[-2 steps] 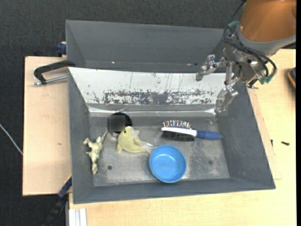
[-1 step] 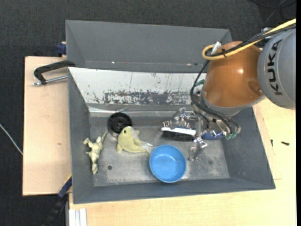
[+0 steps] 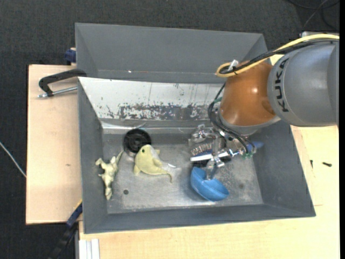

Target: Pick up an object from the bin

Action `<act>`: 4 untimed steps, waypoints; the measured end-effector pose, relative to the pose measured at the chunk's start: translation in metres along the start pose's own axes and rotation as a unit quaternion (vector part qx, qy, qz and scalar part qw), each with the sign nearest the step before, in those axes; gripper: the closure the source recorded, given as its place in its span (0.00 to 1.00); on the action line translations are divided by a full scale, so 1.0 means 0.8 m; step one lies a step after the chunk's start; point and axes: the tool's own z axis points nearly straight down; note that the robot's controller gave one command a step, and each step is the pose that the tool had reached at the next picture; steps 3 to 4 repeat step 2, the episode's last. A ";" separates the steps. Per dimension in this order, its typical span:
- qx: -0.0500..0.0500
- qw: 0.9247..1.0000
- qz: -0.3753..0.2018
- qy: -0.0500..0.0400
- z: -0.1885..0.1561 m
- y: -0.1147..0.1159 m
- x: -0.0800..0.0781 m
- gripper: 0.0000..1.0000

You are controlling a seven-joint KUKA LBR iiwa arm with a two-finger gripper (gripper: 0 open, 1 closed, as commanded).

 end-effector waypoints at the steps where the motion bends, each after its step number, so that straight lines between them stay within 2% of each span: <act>1: -0.001 1.000 -0.001 -0.003 -0.006 0.003 -0.002 1.00; 2: 0.003 0.996 -0.086 -0.006 -0.214 0.007 0.010 1.00; 4: 0.003 0.996 -0.086 -0.006 -0.214 0.007 0.010 1.00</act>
Offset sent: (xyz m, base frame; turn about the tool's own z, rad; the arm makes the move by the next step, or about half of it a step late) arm 0.0000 0.0000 0.0000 0.0000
